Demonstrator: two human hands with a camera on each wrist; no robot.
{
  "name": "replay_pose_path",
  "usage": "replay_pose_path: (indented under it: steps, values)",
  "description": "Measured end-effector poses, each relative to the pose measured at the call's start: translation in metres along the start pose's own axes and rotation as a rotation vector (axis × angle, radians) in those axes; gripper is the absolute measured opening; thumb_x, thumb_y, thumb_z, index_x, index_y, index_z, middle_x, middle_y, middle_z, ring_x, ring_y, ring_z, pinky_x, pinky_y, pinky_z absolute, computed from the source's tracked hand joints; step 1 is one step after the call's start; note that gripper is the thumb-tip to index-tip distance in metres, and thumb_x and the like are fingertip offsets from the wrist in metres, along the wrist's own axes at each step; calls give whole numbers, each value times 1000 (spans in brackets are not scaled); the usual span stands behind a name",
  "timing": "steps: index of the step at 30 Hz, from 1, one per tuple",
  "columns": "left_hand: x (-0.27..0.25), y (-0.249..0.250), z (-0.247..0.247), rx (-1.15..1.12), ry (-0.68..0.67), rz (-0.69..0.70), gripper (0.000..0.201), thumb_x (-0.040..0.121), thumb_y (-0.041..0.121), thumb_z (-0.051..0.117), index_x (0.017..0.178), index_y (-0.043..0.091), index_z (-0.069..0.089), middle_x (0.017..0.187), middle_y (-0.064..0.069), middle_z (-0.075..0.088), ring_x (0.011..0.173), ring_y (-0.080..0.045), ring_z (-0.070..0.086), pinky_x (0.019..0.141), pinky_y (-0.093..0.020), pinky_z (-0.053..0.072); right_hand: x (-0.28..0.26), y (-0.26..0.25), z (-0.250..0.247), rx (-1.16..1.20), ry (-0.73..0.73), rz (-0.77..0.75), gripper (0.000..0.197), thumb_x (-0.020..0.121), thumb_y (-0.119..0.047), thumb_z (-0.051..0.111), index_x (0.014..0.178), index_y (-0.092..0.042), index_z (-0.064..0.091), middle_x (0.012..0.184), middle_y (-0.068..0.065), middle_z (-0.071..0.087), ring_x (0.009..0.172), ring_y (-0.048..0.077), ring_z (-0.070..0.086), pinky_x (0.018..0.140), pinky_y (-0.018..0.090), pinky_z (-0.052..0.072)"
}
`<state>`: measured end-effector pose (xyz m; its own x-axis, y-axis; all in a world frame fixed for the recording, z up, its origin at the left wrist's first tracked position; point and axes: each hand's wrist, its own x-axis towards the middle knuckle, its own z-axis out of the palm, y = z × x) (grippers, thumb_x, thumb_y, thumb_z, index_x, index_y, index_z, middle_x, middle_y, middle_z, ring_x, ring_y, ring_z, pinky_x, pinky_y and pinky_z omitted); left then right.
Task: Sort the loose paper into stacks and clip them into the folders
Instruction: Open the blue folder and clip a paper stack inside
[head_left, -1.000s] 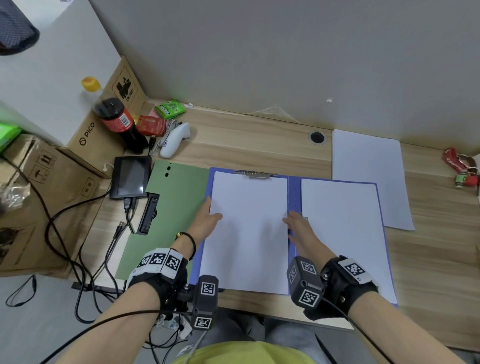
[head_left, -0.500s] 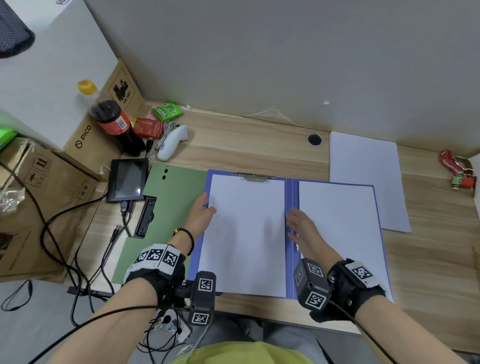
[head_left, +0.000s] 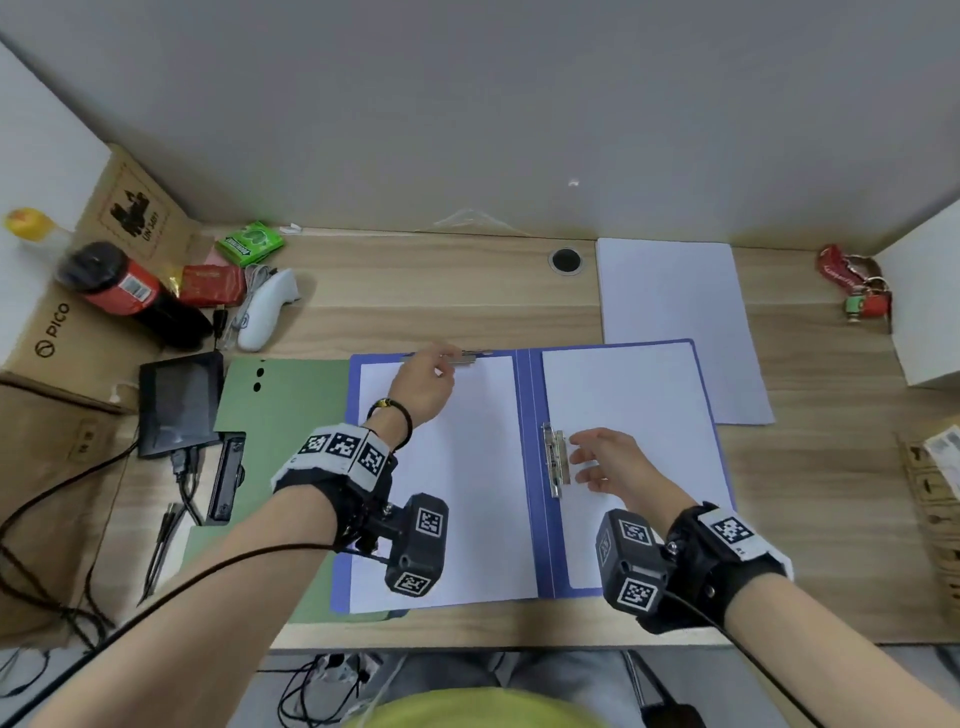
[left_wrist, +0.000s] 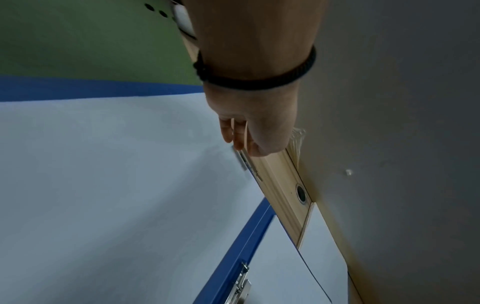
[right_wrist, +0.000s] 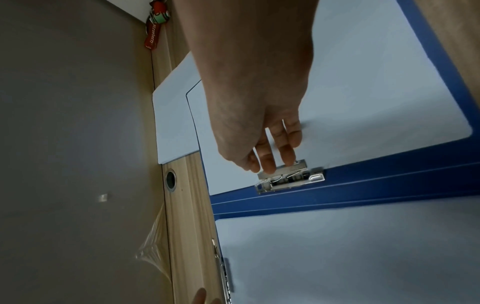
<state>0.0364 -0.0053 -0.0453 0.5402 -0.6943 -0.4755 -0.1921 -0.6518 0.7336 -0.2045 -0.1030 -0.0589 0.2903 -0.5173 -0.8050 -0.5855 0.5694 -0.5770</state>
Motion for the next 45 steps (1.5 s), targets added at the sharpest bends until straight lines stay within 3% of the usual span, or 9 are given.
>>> replay_pose_path:
  steps: [5, 11, 17, 23, 26, 29, 34, 39, 45]
  values:
    - [24, 9, 10, 224, -9, 54, 61, 78, -11, 34, 124, 21, 57, 115, 4, 62, 103, -11, 53, 82, -26, 47, 8, -2, 4, -59, -29, 31, 15, 92, -18, 52, 86, -10, 62, 64, 5, 60, 43, 16, 50, 47, 22, 35]
    - [43, 10, 20, 444, -81, 55, 66, 82, -5, 45, 141, 24, 44, 128, -9, 50, 122, -26, 49, 100, -37, 42, 18, 1, 4, -73, -13, 65, 27, 95, -28, 47, 83, -9, 63, 63, 3, 62, 47, 18, 58, 50, 22, 43]
    - [53, 12, 25, 621, -90, 54, 64, 78, 3, 47, 131, 38, 50, 120, -3, 51, 115, -24, 50, 94, -36, 30, 29, 7, 7, -64, 12, 79, 34, 91, -36, 56, 75, -8, 66, 57, 4, 67, 49, 20, 65, 53, 23, 51]
    - [49, 9, 15, 229, 61, -12, 30, 85, 56, 49, 100, 32, 60, 92, 12, 62, 95, -13, 60, 91, -37, 39, 35, 7, 5, -35, 25, 109, 35, 87, -39, 61, 76, -6, 69, 59, 5, 69, 54, 24, 68, 58, 25, 53]
    - [44, 0, 5, -106, 155, -38, 27, 94, 33, 39, 95, 19, 62, 90, 7, 62, 76, 4, 64, 75, -14, 45, 37, 7, 4, -29, 23, 118, 36, 86, -39, 63, 78, -5, 71, 60, 4, 70, 54, 24, 68, 62, 28, 55]
    - [45, -14, -9, -172, 247, -74, 30, 97, 16, 34, 99, 15, 64, 85, 3, 58, 79, -11, 55, 67, -24, 41, 37, 7, 4, -26, 38, 112, 34, 86, -37, 64, 78, -5, 71, 58, 4, 68, 52, 23, 67, 59, 27, 53]
    - [53, -33, -27, -212, 279, -187, 25, 96, 19, 45, 90, 18, 70, 71, 5, 62, 65, -14, 51, 59, -21, 39, 37, 11, 6, -8, 52, 87, 34, 85, -38, 64, 74, -6, 69, 55, 3, 65, 52, 23, 66, 56, 26, 52]
    - [61, -42, -32, -216, 388, -299, 13, 87, 27, 65, 76, 21, 62, 95, -7, 70, 88, -24, 62, 86, -33, 49, 41, 17, 5, 43, 37, 63, 35, 86, -41, 66, 74, -8, 68, 57, 2, 66, 51, 20, 67, 52, 23, 52]
    - [56, -53, -32, -133, 398, -335, 12, 82, 31, 69, 85, 19, 69, 97, -6, 72, 92, -24, 65, 69, -25, 46, 47, 21, 2, 100, 5, 81, 36, 82, -44, 69, 77, -8, 69, 62, 4, 68, 52, 21, 66, 47, 22, 50]
